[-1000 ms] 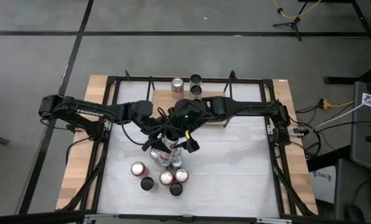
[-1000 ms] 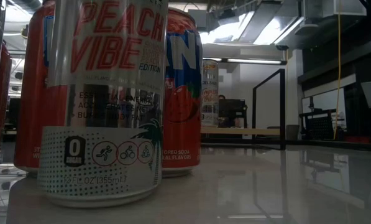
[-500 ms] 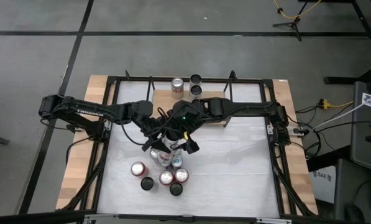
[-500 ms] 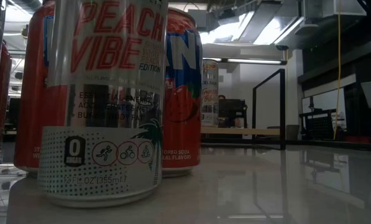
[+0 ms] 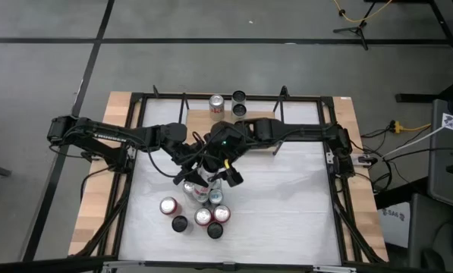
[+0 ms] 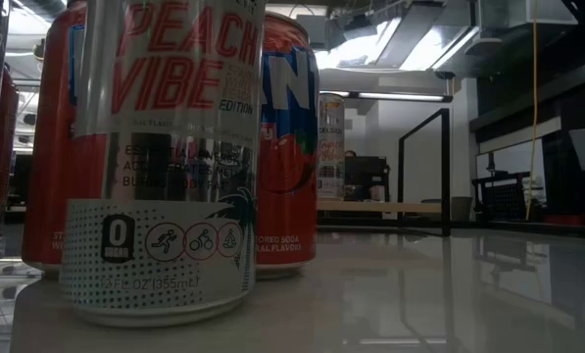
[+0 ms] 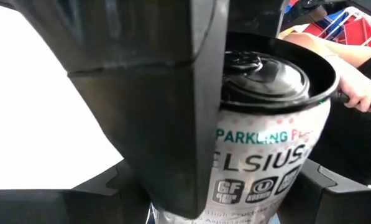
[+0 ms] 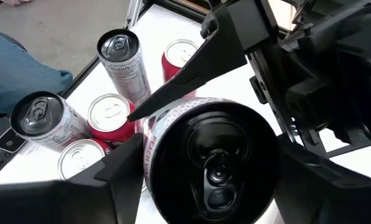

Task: Place canned beverage on shelf
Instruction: Put the white pink soda can onto the shelf

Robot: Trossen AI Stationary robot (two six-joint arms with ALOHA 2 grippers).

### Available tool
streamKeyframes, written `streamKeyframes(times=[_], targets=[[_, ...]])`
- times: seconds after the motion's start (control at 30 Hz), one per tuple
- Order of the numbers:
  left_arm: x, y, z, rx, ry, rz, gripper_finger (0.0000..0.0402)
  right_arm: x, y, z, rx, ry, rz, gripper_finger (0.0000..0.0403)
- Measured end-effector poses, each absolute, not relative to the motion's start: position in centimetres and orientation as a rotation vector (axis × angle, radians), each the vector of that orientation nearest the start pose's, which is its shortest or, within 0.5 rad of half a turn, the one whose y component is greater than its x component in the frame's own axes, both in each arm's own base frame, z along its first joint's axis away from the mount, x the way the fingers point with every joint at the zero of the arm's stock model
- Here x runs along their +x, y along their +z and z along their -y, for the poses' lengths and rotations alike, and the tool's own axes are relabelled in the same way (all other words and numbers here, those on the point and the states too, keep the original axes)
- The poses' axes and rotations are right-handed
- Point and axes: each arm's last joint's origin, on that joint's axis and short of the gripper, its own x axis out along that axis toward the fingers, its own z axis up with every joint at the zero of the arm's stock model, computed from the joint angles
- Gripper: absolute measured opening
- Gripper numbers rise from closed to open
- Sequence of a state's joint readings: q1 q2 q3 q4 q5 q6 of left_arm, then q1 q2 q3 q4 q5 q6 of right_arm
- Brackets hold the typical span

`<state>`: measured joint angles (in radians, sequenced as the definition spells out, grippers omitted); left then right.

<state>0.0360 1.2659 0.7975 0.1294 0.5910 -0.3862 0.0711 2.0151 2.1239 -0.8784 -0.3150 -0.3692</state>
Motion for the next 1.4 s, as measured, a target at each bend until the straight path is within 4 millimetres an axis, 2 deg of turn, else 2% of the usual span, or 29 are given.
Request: streamKeyframes(times=[0.23, 0.47, 0.67, 1.1, 1.4], targets=[[27.38, 26.73, 0.58, -0.476, -0.450, -0.428, 0.0244, 43.68, 36.14, -4.03, -0.258, 0.506, -0.694, 0.0281], [27.37, 26.68, 0.57, -0.479, -0.445, -0.433, 0.0244, 43.69, 36.13, -4.02, -0.259, 0.502, -0.695, 0.0269], [27.37, 26.68, 0.55, -0.480, -0.440, -0.434, 0.0244, 43.69, 36.13, -4.02, -0.259, 0.502, -0.695, 0.0274], [27.40, 26.72, 0.46, -0.486, -0.432, -0.428, 0.0330, 43.73, 36.18, -3.99, -0.260, 0.489, -0.691, 0.0267], [27.37, 26.72, 0.51, -0.510, -0.443, -0.439, 0.0340, 43.49, 36.89, -4.02, -0.261, 0.495, -0.686, 0.0266]])
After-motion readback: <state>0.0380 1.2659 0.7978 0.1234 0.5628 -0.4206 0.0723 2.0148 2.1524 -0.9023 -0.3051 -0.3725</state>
